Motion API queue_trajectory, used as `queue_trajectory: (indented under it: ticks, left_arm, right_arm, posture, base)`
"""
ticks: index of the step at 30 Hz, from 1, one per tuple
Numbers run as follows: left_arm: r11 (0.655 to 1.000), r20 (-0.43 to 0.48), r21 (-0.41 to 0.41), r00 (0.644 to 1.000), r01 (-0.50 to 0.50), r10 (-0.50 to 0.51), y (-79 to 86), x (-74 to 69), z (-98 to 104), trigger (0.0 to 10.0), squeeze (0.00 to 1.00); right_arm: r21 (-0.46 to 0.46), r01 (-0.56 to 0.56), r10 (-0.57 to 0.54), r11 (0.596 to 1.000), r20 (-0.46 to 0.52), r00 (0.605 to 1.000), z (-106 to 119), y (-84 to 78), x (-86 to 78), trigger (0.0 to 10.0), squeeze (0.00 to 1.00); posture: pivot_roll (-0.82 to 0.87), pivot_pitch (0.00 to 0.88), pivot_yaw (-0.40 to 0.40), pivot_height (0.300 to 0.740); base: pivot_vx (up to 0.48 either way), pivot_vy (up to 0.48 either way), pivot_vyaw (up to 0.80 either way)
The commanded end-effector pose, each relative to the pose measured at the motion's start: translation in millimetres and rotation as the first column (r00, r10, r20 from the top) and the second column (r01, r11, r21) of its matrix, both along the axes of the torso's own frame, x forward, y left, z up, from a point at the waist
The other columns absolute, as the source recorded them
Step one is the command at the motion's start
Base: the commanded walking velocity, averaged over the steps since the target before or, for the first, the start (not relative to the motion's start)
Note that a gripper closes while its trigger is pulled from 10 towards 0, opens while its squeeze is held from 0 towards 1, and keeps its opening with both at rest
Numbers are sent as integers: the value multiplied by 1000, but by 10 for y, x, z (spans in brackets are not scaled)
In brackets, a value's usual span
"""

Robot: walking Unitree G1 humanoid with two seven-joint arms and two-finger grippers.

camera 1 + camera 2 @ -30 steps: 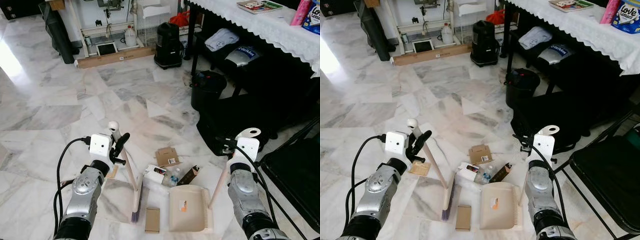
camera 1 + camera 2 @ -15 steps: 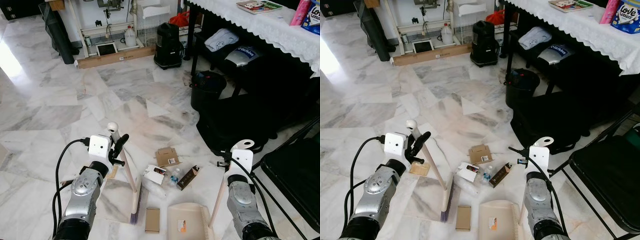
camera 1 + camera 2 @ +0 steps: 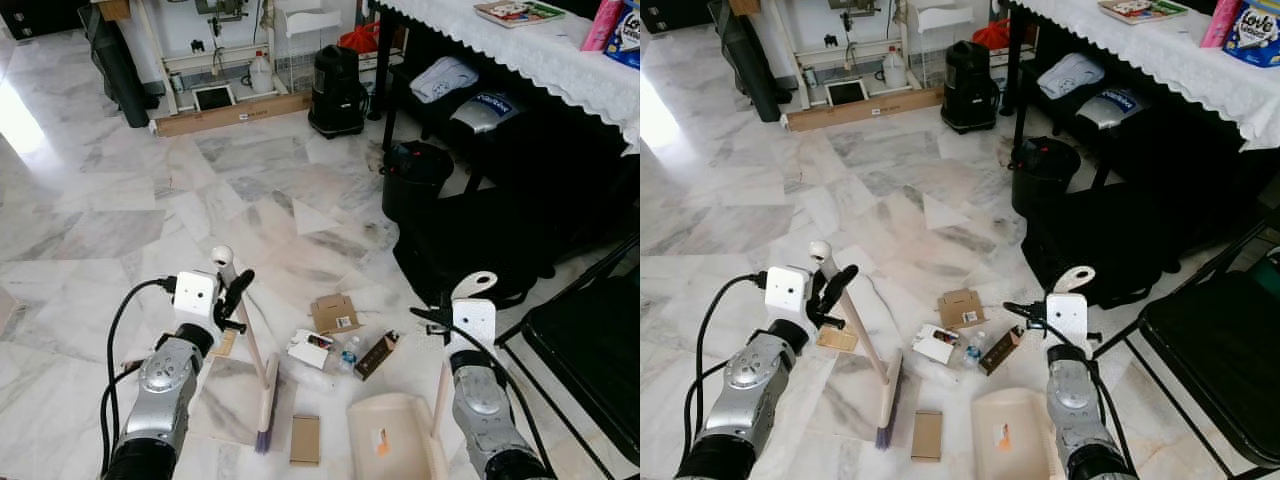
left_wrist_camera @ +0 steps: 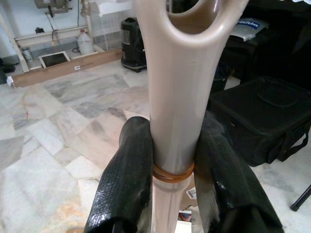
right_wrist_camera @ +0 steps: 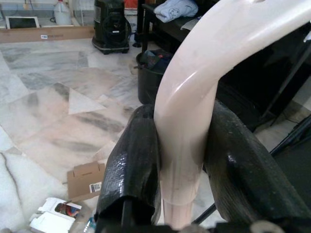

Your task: Sweep floor

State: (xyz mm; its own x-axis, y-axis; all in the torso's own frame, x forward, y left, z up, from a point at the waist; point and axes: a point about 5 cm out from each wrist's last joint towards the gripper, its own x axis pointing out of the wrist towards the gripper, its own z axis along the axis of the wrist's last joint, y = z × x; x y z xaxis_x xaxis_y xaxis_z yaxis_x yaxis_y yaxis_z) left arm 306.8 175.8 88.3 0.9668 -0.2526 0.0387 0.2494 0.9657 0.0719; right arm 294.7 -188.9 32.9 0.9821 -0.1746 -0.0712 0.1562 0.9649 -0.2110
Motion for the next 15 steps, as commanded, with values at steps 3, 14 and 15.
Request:
queue_trajectory:
  ticks: [3,14,15]
  left_arm:
    - [1000,31,6,1000,-7,7,39,-5,76,10000,0]
    - [1000,12,21,1000,8,-9,56,-8,65,10000,0]
    - [1000,5,23,1000,13,-13,55,-9,59,10000,0]
  right_arm:
    - [-3,-4,4,1000,-5,1000,-32,26,-22,10000,0]
    - [66,13,-9,998,-63,998,-154,77,-87,10000,0]
    - [75,18,-13,997,-70,997,-163,76,-88,10000,0]
  posture:
    - [-27,91,1,740]
    - [-22,95,4,740]
    - [-23,96,4,740]
  base:
    - [0,0,0]
    - [0,0,0]
    - [0,0,0]
